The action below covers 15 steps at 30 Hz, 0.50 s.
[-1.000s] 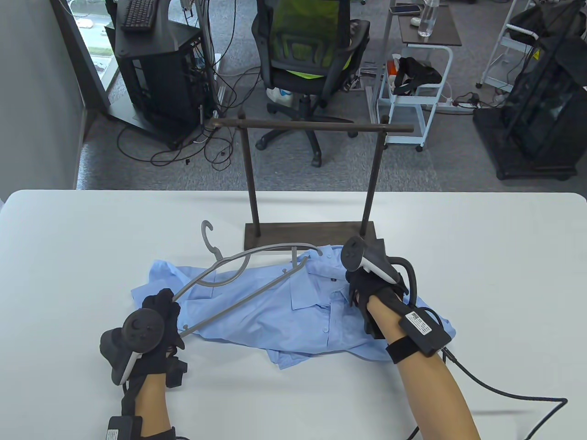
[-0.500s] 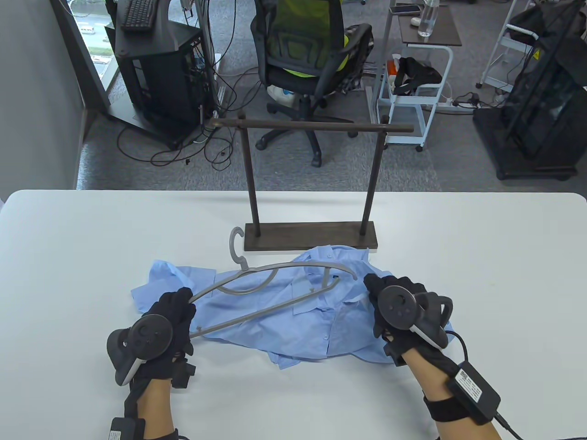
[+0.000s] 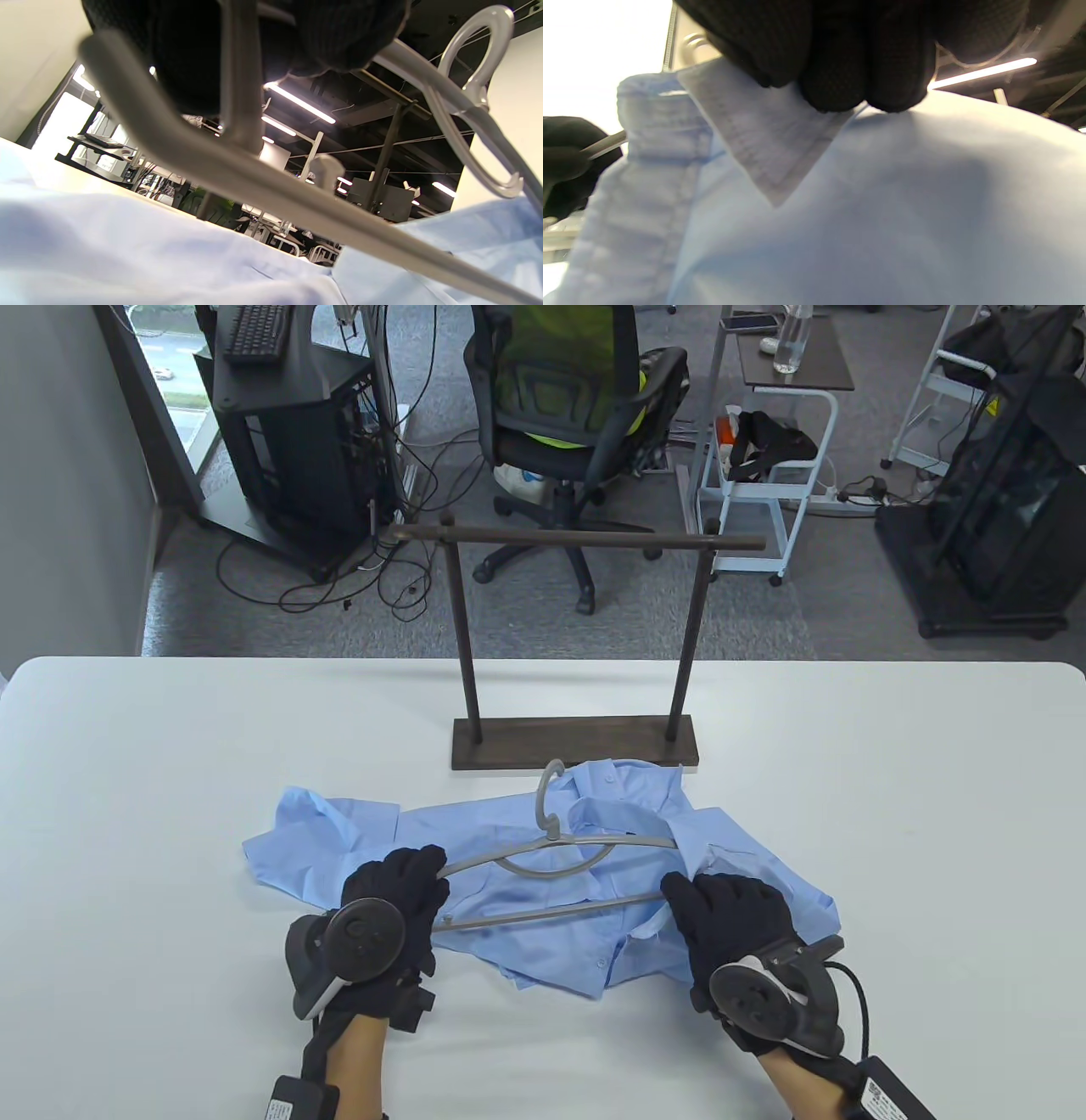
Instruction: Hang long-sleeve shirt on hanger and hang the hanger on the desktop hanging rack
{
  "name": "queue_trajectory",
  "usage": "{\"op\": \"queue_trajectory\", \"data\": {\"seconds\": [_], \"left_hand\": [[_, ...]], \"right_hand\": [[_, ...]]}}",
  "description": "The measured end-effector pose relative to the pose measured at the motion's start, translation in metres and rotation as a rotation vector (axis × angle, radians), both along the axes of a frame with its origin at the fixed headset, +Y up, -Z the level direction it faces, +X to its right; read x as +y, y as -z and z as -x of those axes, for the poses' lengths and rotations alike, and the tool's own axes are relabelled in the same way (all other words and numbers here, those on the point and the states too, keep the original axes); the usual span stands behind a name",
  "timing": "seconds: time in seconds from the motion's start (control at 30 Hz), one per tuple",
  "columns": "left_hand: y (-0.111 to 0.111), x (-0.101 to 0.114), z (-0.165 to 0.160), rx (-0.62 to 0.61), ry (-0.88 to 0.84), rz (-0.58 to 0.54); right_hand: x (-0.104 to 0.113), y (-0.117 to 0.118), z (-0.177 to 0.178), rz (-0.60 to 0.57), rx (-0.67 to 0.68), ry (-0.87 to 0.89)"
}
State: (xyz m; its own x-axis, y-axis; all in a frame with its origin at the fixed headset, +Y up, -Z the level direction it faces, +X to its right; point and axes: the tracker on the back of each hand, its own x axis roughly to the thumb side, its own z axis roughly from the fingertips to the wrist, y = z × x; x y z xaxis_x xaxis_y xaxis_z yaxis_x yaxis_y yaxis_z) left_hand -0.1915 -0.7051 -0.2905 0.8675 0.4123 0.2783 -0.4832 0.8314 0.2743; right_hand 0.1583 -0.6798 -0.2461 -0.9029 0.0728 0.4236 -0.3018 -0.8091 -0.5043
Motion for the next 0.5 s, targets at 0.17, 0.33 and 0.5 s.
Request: {"op": "queue_trajectory", "data": {"seconds": [0.17,0.33,0.5], "left_hand": [[-0.003,-0.015,-0.023,-0.040,-0.016,-0.008],[-0.010,-0.020,-0.035,-0.068,0.008,-0.032],[-0.009,-0.027,-0.049,-0.138,-0.017,-0.009]], "right_hand": [[-0.011,-0.010,0.012,0.018,0.044,-0.042],[-0.016,-0.013,0.024,0.026,0.080,-0.073],[-0.019,-0.017,0.032,0.015,0.121,-0.086]]}}
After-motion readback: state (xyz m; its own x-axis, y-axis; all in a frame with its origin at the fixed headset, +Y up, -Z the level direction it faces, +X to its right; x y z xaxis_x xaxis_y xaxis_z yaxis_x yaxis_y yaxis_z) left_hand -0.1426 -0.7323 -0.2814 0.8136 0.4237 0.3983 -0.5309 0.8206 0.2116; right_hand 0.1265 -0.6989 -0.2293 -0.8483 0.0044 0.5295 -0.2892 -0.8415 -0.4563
